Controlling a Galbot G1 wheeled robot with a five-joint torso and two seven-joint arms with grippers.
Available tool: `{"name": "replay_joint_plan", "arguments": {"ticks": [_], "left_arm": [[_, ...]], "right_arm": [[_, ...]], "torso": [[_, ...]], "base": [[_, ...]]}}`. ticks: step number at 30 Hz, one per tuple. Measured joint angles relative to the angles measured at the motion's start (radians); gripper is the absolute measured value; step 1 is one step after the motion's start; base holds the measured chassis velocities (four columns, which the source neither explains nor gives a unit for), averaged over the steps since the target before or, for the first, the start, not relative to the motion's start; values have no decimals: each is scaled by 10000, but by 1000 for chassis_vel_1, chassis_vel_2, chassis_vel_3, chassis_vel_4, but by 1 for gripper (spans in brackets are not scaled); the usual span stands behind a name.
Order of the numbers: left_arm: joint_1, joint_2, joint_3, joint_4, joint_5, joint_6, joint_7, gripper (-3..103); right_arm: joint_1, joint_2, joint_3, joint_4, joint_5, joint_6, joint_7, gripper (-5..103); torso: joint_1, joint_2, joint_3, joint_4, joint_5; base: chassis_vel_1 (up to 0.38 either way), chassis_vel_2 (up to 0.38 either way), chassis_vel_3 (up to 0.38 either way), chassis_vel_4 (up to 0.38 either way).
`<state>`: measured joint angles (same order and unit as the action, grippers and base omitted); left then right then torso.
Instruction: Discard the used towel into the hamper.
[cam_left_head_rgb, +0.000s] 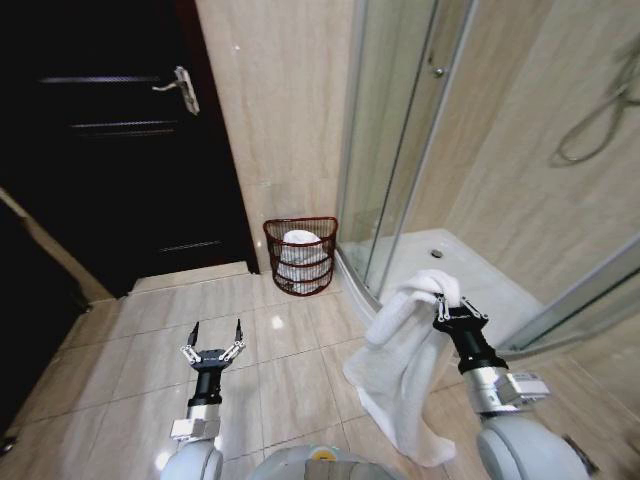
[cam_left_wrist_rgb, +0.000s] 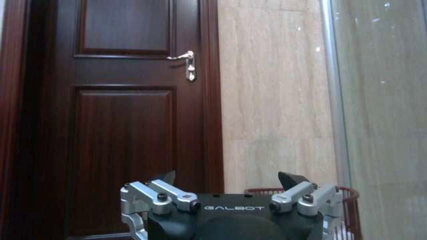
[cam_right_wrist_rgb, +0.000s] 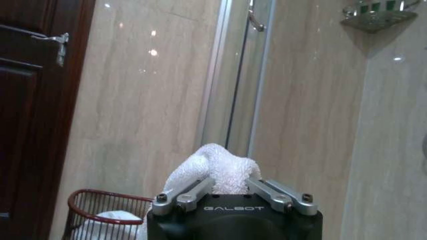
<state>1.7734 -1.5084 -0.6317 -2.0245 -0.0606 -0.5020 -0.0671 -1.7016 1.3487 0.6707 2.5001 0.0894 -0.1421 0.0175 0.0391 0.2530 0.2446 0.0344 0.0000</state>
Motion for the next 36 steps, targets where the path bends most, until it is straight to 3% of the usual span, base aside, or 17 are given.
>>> {"name": "replay_joint_plan", "arguments": {"ticks": [36], "left_arm": [[41, -53, -125, -109, -77, -27, 121, 100]], "right_arm": [[254, -276, 78, -1, 99, -60, -122, 5]], "torso": [[454, 1390, 935, 3, 0]], "base": [[34, 33, 32, 35]]}}
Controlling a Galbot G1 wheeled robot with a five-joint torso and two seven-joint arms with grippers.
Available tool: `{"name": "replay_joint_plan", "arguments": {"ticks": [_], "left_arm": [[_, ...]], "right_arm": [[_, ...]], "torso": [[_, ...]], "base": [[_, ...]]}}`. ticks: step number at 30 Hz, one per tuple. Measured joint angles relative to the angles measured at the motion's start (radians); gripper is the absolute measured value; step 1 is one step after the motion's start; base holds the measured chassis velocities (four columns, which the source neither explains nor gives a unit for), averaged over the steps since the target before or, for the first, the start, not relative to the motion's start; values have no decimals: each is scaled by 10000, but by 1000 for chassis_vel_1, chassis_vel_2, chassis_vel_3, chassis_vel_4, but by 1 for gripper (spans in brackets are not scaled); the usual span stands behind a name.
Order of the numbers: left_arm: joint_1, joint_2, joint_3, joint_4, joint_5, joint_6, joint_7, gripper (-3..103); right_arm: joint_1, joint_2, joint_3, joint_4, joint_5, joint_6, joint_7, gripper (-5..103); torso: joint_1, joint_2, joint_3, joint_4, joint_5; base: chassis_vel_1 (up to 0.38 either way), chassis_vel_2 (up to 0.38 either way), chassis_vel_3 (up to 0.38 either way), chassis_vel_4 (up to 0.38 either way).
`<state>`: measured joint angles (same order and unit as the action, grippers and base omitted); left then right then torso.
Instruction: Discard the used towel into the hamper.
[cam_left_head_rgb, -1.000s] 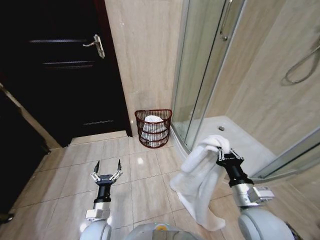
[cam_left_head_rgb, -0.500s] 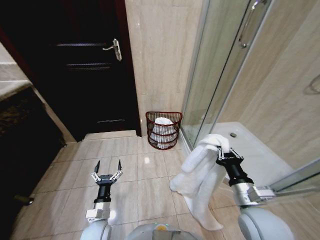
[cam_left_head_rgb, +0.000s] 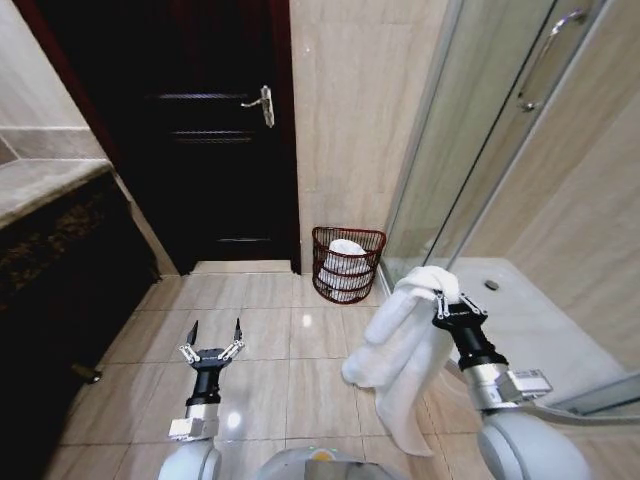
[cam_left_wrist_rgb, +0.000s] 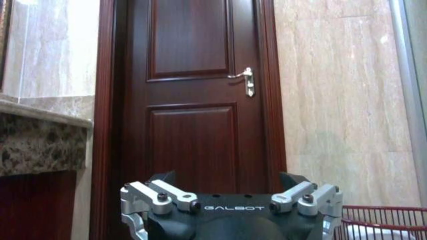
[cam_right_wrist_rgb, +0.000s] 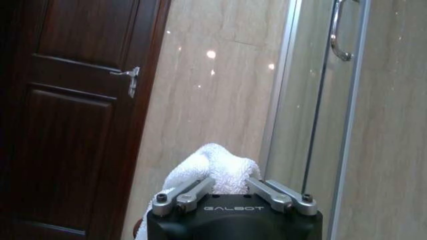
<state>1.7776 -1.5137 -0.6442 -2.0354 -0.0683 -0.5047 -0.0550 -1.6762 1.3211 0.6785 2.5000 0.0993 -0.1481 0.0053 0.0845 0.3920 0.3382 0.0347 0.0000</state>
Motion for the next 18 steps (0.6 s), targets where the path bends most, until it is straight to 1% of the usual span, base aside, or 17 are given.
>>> {"name": "replay_joint_plan", "arguments": {"ticks": [6, 18], "left_arm": [[24, 7, -16, 6, 32, -61, -58, 100], [37, -61, 27, -58, 255, -80, -63, 100]], "right_arm": [[40, 16, 13, 0, 38, -24, 37, 5], [-49, 152, 15, 0, 26, -38, -34, 5]], "torso": [[49, 130, 83, 0, 0], [236, 616, 378, 0, 0]], "base": [[0, 0, 0, 0], [0, 0, 0, 0]]}}
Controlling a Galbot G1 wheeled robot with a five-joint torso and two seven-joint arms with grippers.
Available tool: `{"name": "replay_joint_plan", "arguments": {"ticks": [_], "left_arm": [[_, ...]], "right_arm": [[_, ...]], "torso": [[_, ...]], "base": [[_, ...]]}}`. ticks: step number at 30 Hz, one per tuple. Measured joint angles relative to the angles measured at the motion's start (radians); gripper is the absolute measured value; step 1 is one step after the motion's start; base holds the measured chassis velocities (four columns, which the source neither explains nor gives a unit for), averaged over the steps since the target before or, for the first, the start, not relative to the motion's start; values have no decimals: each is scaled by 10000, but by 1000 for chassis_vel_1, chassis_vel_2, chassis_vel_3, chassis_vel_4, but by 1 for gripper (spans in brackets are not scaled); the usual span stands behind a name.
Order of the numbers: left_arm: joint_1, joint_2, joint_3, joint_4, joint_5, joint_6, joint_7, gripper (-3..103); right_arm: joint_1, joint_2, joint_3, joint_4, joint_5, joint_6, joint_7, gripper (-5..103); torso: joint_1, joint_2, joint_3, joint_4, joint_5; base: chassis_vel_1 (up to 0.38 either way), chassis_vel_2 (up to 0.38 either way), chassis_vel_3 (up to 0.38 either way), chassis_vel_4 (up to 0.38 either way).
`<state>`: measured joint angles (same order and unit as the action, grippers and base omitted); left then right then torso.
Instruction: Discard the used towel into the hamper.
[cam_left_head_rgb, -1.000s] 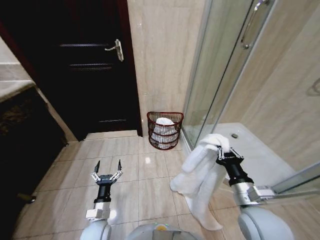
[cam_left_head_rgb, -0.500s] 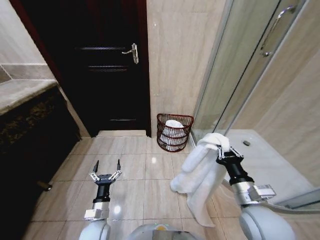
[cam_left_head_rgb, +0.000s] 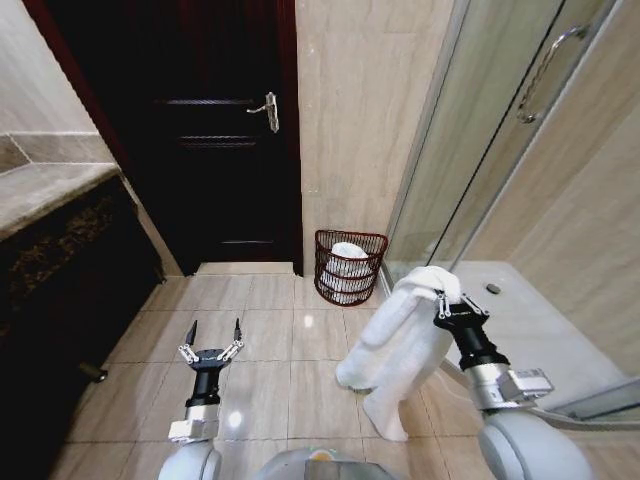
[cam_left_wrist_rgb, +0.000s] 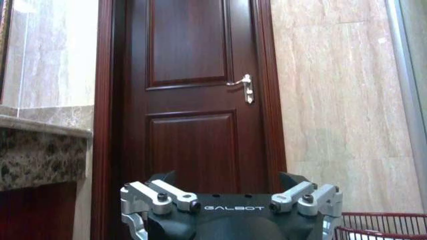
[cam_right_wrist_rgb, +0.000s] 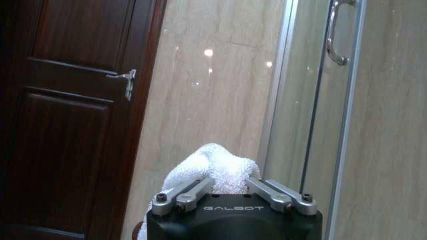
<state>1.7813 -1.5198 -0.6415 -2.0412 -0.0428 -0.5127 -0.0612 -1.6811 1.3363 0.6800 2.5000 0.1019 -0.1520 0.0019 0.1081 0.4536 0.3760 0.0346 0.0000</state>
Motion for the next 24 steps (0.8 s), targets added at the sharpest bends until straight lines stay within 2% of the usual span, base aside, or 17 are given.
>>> {"name": "replay_joint_plan", "arguments": {"ticks": [24], "left_arm": [[50, 15, 12, 33, -19, -59, -10, 100]], "right_arm": [[140, 55, -57, 0, -28, -52, -44, 5]], "torso": [[388, 981, 591, 0, 1]], "base": [[6, 5, -4, -7]]}}
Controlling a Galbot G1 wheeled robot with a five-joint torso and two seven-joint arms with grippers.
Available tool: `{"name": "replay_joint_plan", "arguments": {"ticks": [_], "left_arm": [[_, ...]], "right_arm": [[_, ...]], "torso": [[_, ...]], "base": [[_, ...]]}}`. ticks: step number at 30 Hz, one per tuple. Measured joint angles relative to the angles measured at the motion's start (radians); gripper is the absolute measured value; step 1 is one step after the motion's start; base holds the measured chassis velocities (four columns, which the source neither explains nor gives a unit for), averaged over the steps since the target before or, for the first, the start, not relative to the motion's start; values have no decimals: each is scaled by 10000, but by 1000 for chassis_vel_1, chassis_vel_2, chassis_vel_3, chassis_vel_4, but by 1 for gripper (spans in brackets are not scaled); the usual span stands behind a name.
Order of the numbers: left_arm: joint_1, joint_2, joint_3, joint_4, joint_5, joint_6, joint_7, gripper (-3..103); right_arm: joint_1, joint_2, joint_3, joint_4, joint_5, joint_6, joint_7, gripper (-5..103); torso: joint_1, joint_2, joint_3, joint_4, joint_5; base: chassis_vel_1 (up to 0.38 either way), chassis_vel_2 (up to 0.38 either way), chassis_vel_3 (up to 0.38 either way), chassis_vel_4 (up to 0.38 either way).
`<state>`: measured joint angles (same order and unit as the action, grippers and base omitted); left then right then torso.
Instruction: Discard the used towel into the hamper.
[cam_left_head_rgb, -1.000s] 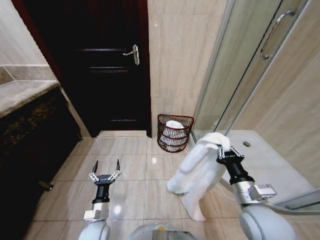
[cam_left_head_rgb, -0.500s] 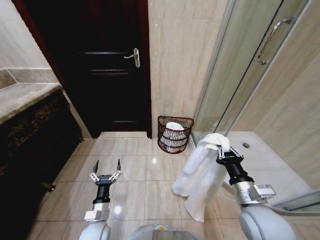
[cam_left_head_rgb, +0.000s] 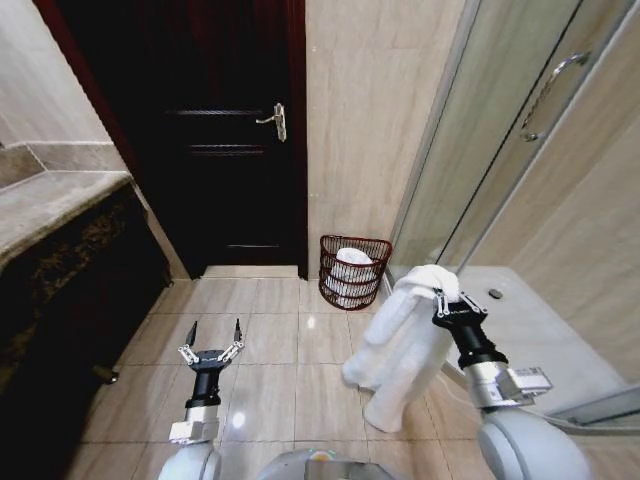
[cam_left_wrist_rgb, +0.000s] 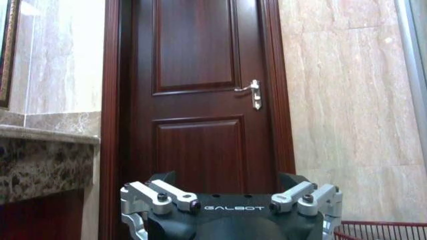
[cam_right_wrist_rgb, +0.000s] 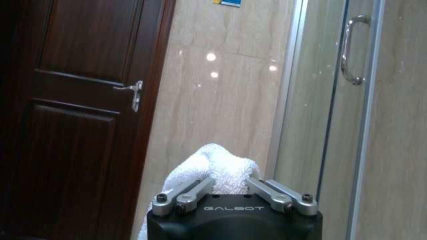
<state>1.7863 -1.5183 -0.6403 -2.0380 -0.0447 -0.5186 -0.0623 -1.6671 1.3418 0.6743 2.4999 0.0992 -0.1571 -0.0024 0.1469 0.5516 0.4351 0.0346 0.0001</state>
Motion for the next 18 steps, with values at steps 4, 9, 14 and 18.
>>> {"name": "replay_joint_plan", "arguments": {"ticks": [4, 9, 14, 18], "left_arm": [[6, -1, -3, 0, 7, -3, 5, 100], [-11, -24, 4, 7, 35, -131, 15, 100], [-19, -65, 44, 69, 175, -310, 25, 100], [-19, -112, 64, 50, 204, -342, 35, 100]], "right_arm": [[-14, 43, -30, 0, -27, 0, -35, 5], [-20, 106, -94, 0, -10, 31, 36, 5], [-308, 172, -108, -1, 253, 79, -11, 5], [-111, 154, 2, -1, 303, 192, -92, 5]], "torso": [[64, 143, 80, 1, -1], [143, 347, 200, 1, -1], [173, 417, 243, 0, -1], [176, 420, 243, 1, 0]], "base": [[56, 52, -45, -56], [56, 49, -60, -69], [13, 18, -17, -22], [0, 0, 0, 0]]}}
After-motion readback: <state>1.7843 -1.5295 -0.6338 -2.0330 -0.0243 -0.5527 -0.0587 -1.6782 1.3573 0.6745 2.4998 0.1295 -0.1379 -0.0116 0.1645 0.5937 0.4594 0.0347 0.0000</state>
